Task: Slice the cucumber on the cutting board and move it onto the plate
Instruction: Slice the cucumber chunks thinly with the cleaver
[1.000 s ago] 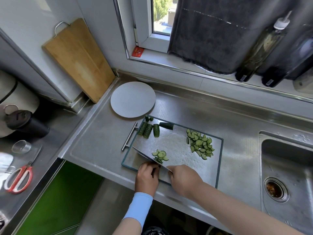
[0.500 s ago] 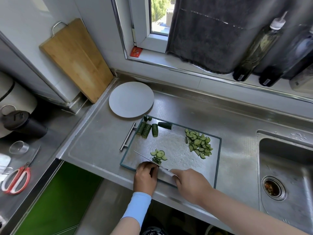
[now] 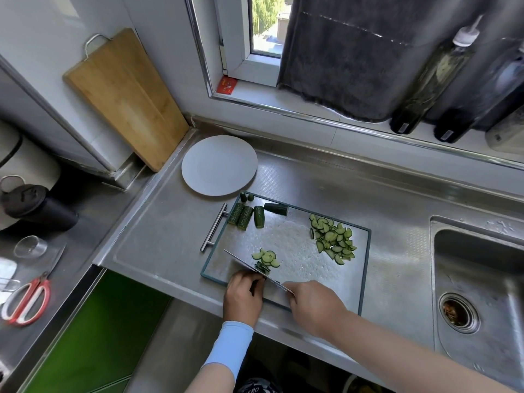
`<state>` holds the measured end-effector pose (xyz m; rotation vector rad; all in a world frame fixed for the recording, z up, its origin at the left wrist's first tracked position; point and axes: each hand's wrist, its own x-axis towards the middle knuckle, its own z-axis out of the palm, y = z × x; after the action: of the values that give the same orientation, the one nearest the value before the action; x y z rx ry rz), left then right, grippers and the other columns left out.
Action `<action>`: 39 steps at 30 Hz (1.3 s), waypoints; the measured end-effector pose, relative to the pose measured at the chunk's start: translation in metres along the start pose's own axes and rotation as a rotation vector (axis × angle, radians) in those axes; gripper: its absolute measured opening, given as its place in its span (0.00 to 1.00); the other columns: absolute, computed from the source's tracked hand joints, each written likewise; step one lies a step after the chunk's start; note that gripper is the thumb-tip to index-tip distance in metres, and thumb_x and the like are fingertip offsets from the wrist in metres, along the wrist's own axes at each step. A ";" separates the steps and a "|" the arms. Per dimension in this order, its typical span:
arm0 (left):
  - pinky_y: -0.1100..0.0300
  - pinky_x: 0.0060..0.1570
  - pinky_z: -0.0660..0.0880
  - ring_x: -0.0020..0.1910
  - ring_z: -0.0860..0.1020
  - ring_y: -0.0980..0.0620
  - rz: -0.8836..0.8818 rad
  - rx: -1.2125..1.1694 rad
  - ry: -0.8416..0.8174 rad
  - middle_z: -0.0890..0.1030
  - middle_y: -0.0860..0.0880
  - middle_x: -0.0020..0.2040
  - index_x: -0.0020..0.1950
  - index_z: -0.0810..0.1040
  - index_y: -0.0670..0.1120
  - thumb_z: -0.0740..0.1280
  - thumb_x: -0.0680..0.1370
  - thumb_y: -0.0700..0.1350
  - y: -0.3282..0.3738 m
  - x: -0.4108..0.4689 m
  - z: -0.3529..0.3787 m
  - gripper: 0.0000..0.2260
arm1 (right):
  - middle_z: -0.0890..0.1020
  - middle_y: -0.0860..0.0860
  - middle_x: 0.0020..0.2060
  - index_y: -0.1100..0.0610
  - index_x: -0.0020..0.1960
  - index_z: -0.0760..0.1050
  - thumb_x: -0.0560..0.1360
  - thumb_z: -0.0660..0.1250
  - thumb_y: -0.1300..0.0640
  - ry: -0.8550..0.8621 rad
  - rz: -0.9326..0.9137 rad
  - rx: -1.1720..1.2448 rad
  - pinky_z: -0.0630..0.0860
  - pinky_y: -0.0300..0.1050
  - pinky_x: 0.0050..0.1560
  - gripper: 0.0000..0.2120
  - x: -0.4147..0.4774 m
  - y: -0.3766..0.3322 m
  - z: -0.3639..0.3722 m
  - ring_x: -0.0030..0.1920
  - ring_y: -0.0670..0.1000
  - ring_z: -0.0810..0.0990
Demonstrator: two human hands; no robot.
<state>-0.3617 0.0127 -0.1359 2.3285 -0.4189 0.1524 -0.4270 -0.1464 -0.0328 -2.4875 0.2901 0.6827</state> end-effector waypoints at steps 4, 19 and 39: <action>0.65 0.52 0.72 0.46 0.78 0.49 -0.013 -0.005 -0.013 0.81 0.48 0.44 0.44 0.84 0.45 0.76 0.67 0.35 0.000 -0.001 0.001 0.09 | 0.78 0.51 0.36 0.49 0.43 0.71 0.80 0.54 0.56 0.004 0.014 0.009 0.72 0.48 0.38 0.10 0.014 -0.011 0.003 0.39 0.56 0.76; 0.65 0.55 0.69 0.46 0.76 0.49 0.004 0.037 -0.002 0.81 0.46 0.44 0.43 0.83 0.45 0.76 0.68 0.35 0.002 -0.002 -0.001 0.08 | 0.79 0.52 0.37 0.50 0.49 0.72 0.82 0.54 0.53 0.047 -0.049 -0.029 0.77 0.53 0.43 0.09 -0.011 0.004 -0.001 0.40 0.58 0.77; 0.63 0.52 0.72 0.46 0.77 0.49 0.007 0.004 -0.017 0.81 0.47 0.43 0.43 0.84 0.44 0.77 0.66 0.33 -0.003 -0.002 0.000 0.09 | 0.76 0.52 0.34 0.50 0.42 0.69 0.79 0.55 0.59 0.007 0.022 -0.023 0.67 0.48 0.34 0.09 0.010 -0.008 0.008 0.38 0.58 0.76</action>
<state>-0.3628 0.0157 -0.1383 2.3346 -0.4354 0.1364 -0.4187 -0.1355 -0.0403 -2.5126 0.3150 0.6898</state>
